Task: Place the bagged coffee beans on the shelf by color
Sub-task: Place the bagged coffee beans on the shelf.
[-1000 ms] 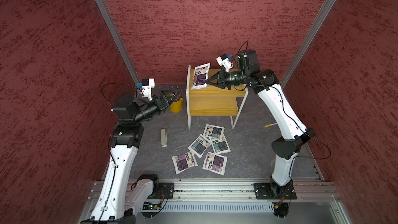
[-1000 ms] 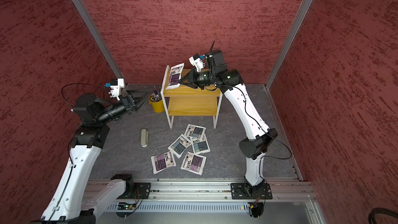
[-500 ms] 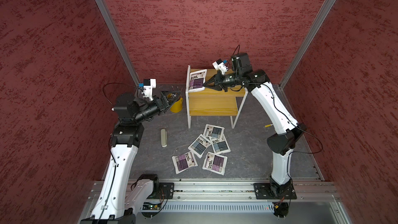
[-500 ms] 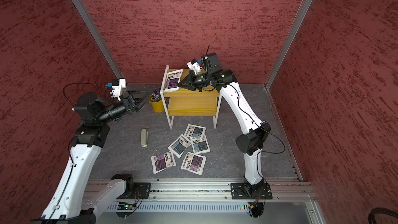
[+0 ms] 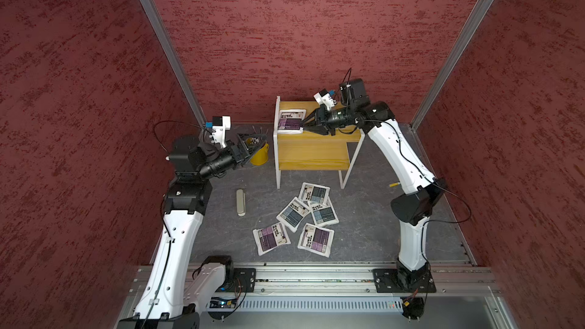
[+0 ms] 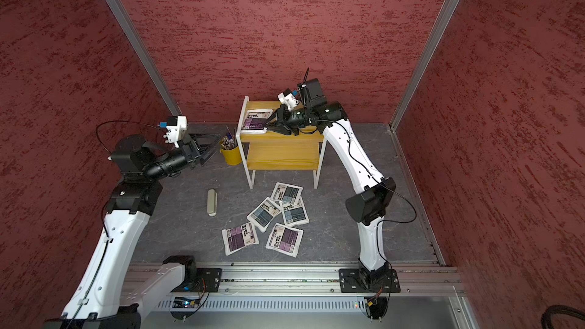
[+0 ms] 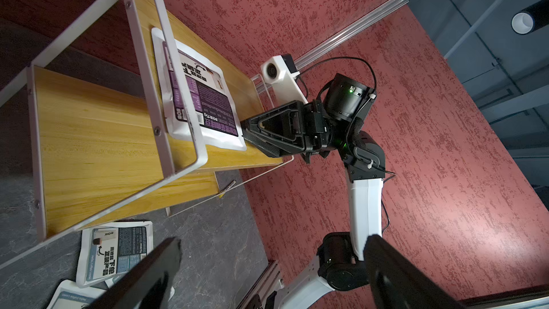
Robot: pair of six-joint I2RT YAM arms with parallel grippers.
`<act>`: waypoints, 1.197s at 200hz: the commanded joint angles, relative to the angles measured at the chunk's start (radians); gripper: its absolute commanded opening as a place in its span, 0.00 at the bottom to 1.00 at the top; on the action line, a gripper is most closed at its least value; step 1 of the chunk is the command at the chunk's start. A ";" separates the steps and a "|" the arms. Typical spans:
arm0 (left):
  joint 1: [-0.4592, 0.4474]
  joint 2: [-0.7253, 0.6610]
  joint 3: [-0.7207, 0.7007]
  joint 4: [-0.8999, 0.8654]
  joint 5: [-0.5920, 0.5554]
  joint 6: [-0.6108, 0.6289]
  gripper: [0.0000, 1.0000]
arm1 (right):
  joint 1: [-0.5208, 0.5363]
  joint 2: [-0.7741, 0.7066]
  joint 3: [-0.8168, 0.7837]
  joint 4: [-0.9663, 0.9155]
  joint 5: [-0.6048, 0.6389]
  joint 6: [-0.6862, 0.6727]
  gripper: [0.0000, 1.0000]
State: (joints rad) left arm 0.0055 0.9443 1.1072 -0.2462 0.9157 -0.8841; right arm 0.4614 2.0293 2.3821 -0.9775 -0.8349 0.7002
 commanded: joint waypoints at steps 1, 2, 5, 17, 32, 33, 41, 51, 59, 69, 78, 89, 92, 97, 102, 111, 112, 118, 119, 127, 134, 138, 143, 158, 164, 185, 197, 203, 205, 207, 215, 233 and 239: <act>-0.001 -0.005 0.026 -0.008 0.010 0.023 1.00 | -0.010 0.007 0.029 -0.013 -0.005 -0.012 0.32; -0.001 -0.005 0.026 -0.008 0.011 0.023 1.00 | -0.010 0.006 0.029 -0.013 -0.005 -0.013 0.33; -0.001 -0.005 0.026 -0.010 0.010 0.022 1.00 | -0.011 0.006 0.031 -0.013 -0.003 -0.013 0.34; 0.000 -0.005 0.026 -0.010 0.008 0.023 1.00 | -0.014 0.002 0.031 -0.021 0.003 -0.018 0.38; 0.000 -0.006 0.026 -0.010 0.008 0.023 1.00 | -0.021 -0.005 0.030 -0.030 0.014 -0.025 0.41; 0.000 -0.006 0.026 -0.010 0.009 0.023 1.00 | -0.021 -0.005 0.030 -0.032 0.015 -0.026 0.41; 0.000 -0.004 0.026 -0.011 0.008 0.023 1.00 | -0.024 -0.009 0.031 -0.037 0.023 -0.030 0.43; 0.000 -0.003 0.025 -0.011 0.008 0.025 1.00 | -0.027 -0.014 0.031 -0.044 0.032 -0.036 0.46; 0.000 -0.002 0.025 -0.013 0.006 0.026 1.00 | -0.029 -0.019 0.031 -0.049 0.038 -0.041 0.47; -0.002 0.000 0.026 -0.017 0.007 0.032 1.00 | -0.029 -0.026 0.031 -0.054 0.048 -0.046 0.49; -0.004 0.002 0.030 -0.026 0.006 0.045 1.00 | -0.031 -0.037 0.031 -0.057 0.060 -0.051 0.50; -0.010 0.006 0.045 -0.062 0.000 0.080 1.00 | -0.032 -0.053 0.032 -0.059 0.075 -0.057 0.50; -0.012 0.008 0.049 -0.075 0.000 0.087 1.00 | -0.030 -0.058 0.032 -0.062 0.079 -0.057 0.50; -0.018 0.011 0.057 -0.094 -0.001 0.108 1.00 | -0.030 -0.070 0.031 -0.064 0.085 -0.060 0.50; -0.023 0.014 0.065 -0.113 -0.001 0.124 1.00 | -0.028 -0.080 0.032 -0.069 0.094 -0.064 0.50; -0.037 0.017 0.074 -0.148 -0.005 0.155 1.00 | -0.025 -0.102 0.030 -0.080 0.110 -0.076 0.50; -0.039 0.017 0.075 -0.152 -0.005 0.160 1.00 | -0.024 -0.104 0.030 -0.082 0.112 -0.078 0.51; -0.052 0.015 0.077 -0.172 -0.009 0.181 1.00 | -0.020 -0.120 0.028 -0.094 0.123 -0.089 0.51; -0.056 0.015 0.077 -0.175 -0.011 0.184 1.00 | -0.019 -0.123 0.028 -0.096 0.125 -0.091 0.51; -0.078 0.008 0.073 -0.200 -0.023 0.212 1.00 | -0.012 -0.145 0.023 -0.118 0.140 -0.107 0.51; -0.102 -0.001 0.065 -0.217 -0.034 0.232 1.00 | -0.003 -0.165 0.015 -0.134 0.153 -0.123 0.51; -0.119 -0.007 0.057 -0.226 -0.041 0.243 1.00 | 0.002 -0.178 0.004 -0.145 0.161 -0.133 0.51; -0.143 -0.013 0.046 -0.238 -0.052 0.258 1.00 | 0.009 -0.195 -0.009 -0.154 0.169 -0.144 0.52; -0.226 -0.035 0.007 -0.279 -0.110 0.307 1.00 | 0.034 -0.272 -0.100 -0.159 0.191 -0.169 0.52; -0.265 -0.046 -0.011 -0.293 -0.136 0.323 1.00 | 0.042 -0.312 -0.157 -0.149 0.202 -0.172 0.52; -0.386 -0.072 -0.089 -0.315 -0.238 0.339 1.00 | 0.067 -0.473 -0.427 -0.064 0.231 -0.155 0.52; -0.426 -0.082 -0.140 -0.305 -0.263 0.333 1.00 | 0.073 -0.579 -0.618 0.003 0.244 -0.120 0.52; -0.438 -0.086 -0.172 -0.290 -0.264 0.324 1.00 | 0.075 -0.636 -0.709 0.043 0.245 -0.101 0.52; -0.443 -0.089 -0.183 -0.281 -0.263 0.319 1.00 | 0.076 -0.652 -0.739 0.056 0.245 -0.092 0.52; -0.446 -0.090 -0.193 -0.274 -0.264 0.315 1.00 | 0.078 -0.667 -0.767 0.067 0.245 -0.087 0.52; -0.463 -0.098 -0.237 -0.244 -0.266 0.298 1.00 | 0.082 -0.722 -0.873 0.093 0.254 -0.067 0.52; -0.509 -0.115 -0.339 -0.181 -0.291 0.270 1.00 | 0.108 -0.812 -1.057 0.092 0.314 -0.053 0.52; -0.528 -0.122 -0.372 -0.161 -0.309 0.266 1.00 | 0.115 -0.835 -1.110 0.092 0.329 -0.052 0.52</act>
State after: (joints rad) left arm -0.4713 0.8494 0.8314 -0.4866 0.6785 -0.6010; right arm 0.5468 1.2583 1.4452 -0.9531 -0.5987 0.6147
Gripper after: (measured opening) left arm 0.997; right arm 0.518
